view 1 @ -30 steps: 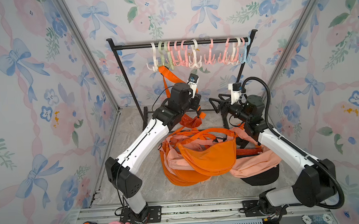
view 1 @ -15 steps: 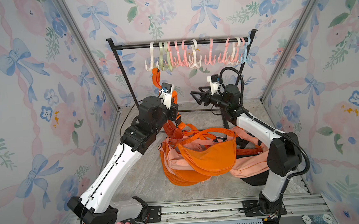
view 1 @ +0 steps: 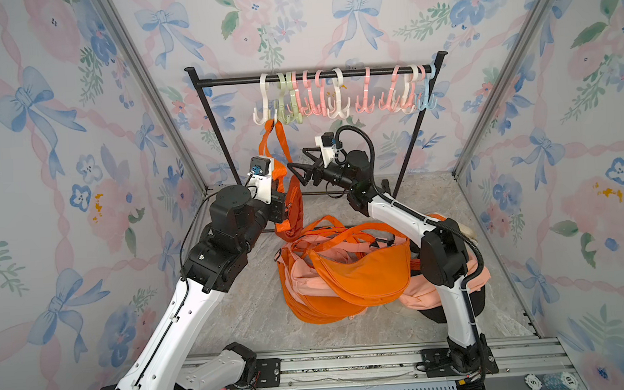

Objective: Take the bag off the hook
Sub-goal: Pick up the bag from the hook.

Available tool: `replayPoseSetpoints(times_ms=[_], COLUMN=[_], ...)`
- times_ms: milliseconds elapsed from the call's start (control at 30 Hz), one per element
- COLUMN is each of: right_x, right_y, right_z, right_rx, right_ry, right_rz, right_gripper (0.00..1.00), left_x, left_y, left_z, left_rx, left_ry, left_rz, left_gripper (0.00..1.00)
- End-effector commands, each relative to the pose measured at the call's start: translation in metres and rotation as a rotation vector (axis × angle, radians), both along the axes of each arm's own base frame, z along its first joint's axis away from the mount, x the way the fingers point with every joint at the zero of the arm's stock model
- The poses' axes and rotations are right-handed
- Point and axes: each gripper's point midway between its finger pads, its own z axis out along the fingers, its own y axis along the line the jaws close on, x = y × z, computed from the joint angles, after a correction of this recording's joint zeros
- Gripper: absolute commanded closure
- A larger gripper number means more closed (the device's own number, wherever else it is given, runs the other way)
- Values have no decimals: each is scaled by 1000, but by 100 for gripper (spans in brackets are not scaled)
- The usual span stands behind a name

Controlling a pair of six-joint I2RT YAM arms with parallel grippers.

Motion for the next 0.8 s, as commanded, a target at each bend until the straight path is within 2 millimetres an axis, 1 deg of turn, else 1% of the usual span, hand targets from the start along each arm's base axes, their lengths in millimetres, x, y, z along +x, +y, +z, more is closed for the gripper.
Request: replayPoseSetpoints(times_ms=[0,133,267,367,500,567,667,767], right_x=[5,19,34,38,43,46,49,50], right_y=[8,18,29,40,44,43,40,37], right_z=[21,22,21,23,20,16,14,15], right_rx=[81,109,144,180,208,226,253,276], right_ry=[-90,-100,-91,-92,-90,-83,-71,-62], right_rz=[-47,-85,-103,-101,-136,-155,-158,-152], right_gripper=[1,2,3,4,9,17,36,55], left_x=[-7,-12,-12,-12,-13,-12,-11,-10], left_y=[4,8,8,8,9,9,10,10], left_z=[-5,-7,-13,-15,-14,-14,-15,-16], left_rx=[12,12,11,12,10,8,6,1], left_ry=[10,11,25,31,35,38,40,44], left_rz=[-6,0,-3,-4,-3,-2,1,1], left_gripper=[100,100,100,100,100,100,100,100])
